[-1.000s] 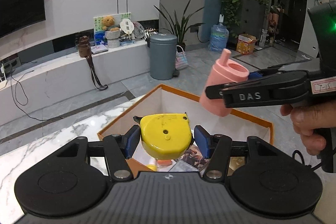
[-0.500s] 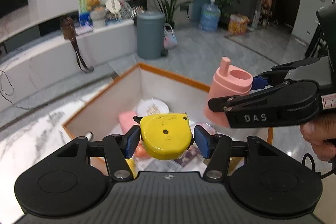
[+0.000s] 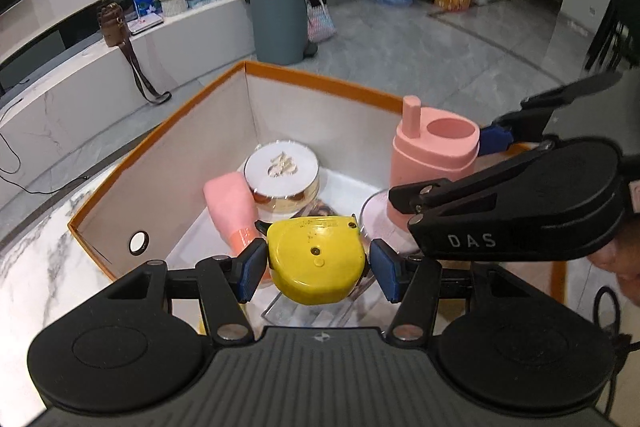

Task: Organize rigid objects
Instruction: 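Lower the tape measure and cup into the orange box and open both tools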

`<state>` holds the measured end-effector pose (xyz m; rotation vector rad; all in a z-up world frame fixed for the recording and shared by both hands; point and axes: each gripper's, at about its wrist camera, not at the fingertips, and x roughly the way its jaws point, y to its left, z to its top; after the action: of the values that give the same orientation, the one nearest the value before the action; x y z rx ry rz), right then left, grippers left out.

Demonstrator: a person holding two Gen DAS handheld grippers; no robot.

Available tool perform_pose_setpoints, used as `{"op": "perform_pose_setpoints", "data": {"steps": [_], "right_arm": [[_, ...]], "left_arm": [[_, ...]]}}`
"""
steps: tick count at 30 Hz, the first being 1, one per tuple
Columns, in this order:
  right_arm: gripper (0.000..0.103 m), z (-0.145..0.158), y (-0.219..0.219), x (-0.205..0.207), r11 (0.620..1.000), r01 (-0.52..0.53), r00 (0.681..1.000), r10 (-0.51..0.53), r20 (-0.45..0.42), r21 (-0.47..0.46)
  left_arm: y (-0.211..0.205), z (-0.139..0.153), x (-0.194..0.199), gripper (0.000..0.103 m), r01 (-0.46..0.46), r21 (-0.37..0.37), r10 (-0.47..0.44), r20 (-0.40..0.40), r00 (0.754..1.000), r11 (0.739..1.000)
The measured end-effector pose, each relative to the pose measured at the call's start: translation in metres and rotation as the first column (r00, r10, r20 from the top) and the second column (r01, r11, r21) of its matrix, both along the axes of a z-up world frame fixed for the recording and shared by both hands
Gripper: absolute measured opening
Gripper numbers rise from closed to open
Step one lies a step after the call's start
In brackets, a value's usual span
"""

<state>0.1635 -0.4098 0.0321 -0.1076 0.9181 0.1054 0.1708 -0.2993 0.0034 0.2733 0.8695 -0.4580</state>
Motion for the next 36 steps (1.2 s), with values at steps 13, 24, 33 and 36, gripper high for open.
{"op": "perform_pose_setpoints", "data": {"steps": [13,24,33,36], "right_arm": [[0.056,-0.028,0.02,0.014,0.998,-0.052,0.994,0.049,-0.099,-0.03],[0.063,-0.032,0.027,0.021,0.997,-0.031,0.998,0.027,-0.058,-0.067],[0.067,-0.02,0.019,0.024,1.0,0.013,1.0,-0.012,0.015,-0.013],[0.067,-0.018,0.015,0.024,1.0,0.027,0.999,-0.027,0.019,-0.003]], "left_arm": [[0.0,-0.021,0.006,0.065,0.03,0.15,-0.026,-0.033,0.999,0.988],[0.005,-0.022,0.013,0.07,0.023,0.137,-0.018,-0.041,0.999,0.99],[0.012,-0.011,0.015,0.075,-0.026,0.082,0.027,-0.01,1.0,0.996],[0.013,-0.009,0.016,0.075,-0.038,0.077,0.039,-0.009,0.999,0.996]]}}
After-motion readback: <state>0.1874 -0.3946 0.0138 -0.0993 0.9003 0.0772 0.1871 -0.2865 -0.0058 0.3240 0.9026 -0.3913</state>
